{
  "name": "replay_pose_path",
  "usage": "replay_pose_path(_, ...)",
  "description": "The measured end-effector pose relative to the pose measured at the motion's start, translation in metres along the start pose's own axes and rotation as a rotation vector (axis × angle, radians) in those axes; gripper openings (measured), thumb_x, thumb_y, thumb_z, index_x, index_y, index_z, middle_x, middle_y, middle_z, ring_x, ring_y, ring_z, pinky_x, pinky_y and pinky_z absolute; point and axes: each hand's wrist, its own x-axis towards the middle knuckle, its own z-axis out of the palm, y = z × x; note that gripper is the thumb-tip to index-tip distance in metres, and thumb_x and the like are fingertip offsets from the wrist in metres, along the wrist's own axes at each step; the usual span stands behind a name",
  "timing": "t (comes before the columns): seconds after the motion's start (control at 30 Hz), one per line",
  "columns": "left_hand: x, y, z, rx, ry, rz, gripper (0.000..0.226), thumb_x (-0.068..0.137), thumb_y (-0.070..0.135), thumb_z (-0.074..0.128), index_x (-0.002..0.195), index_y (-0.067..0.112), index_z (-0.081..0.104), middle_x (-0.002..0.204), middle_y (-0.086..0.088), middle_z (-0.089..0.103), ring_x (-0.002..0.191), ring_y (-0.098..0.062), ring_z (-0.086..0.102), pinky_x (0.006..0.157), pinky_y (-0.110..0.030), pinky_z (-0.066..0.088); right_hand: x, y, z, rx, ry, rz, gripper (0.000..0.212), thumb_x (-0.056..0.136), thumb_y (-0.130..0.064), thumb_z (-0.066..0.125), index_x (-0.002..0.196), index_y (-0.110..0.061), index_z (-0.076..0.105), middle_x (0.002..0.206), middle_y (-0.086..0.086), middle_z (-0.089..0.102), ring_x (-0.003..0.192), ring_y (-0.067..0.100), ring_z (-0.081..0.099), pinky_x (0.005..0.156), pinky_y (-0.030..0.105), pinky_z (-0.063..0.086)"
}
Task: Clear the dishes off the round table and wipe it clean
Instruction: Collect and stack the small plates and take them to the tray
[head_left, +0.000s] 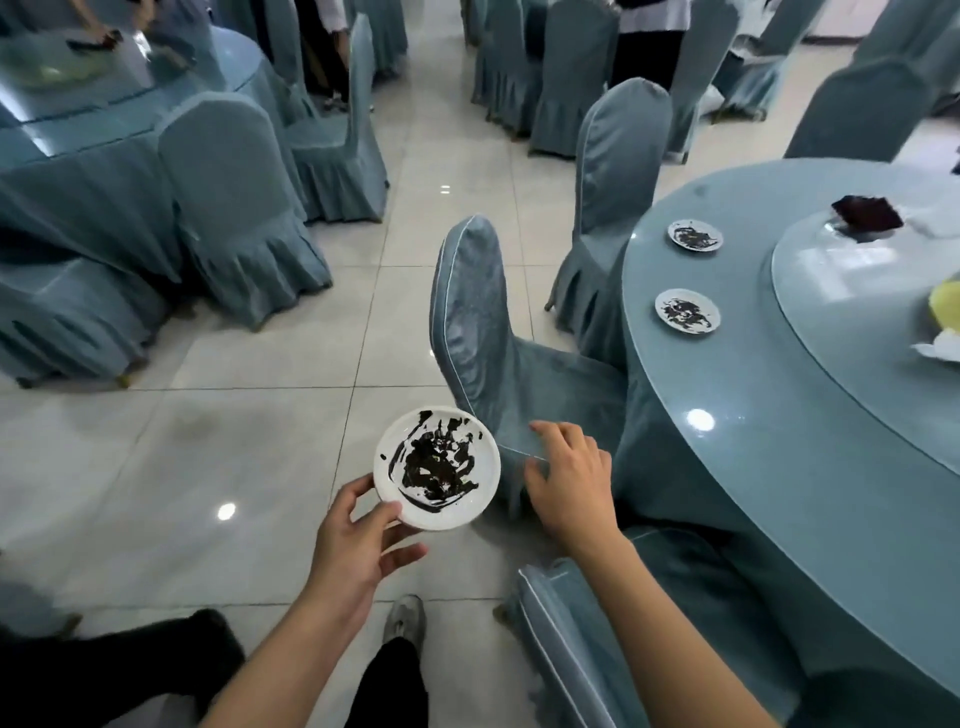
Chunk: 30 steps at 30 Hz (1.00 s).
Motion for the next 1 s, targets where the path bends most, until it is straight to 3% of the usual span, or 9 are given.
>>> replay_pose_path(0.3, 0.150, 0.097, 0.019, 0.141, -0.215, -0.041, 0.037, 0.098, -0.004, 0.053, 0.126, 0.019, 0.058, 0.108, -0.020, 0.073, 0.083, -0.032, 0.073, 0.058, -0.037, 0.060, 0.115, -0.042, 0.024, -0.034, 0.090, 0.230, 0.043, 0.091, -0.028, 0.060, 0.133, -0.028, 0.054, 0.132, -0.001, 0.054, 0.117, 0.026, 0.052, 0.101, 0.044, 0.037)
replay_pose_path(0.67, 0.302, 0.191, 0.051, 0.216, -0.342, -0.050, 0.037, 0.098, -0.004, 0.055, 0.125, 0.020, 0.059, 0.106, -0.020, 0.073, 0.082, -0.032, 0.074, 0.058, -0.037, 0.060, 0.252, -0.074, 0.057, -0.117, 0.198, 0.307, 0.043, 0.089, -0.027, 0.062, 0.132, -0.024, 0.056, 0.132, 0.001, 0.053, 0.114, 0.027, 0.054, 0.096, 0.044, 0.040)
replay_pose_path(1.0, 0.453, 0.276, 0.139, 0.403, -0.494, -0.049, 0.035, 0.099, -0.001, 0.055, 0.126, 0.021, 0.057, 0.099, -0.018, 0.076, 0.083, -0.032, 0.072, 0.061, -0.038, 0.060, 0.396, -0.067, 0.084, -0.038, 0.305, 0.490, 0.040, 0.091, -0.028, 0.060, 0.131, -0.027, 0.056, 0.127, -0.001, 0.055, 0.113, 0.024, 0.054, 0.098, 0.043, 0.039)
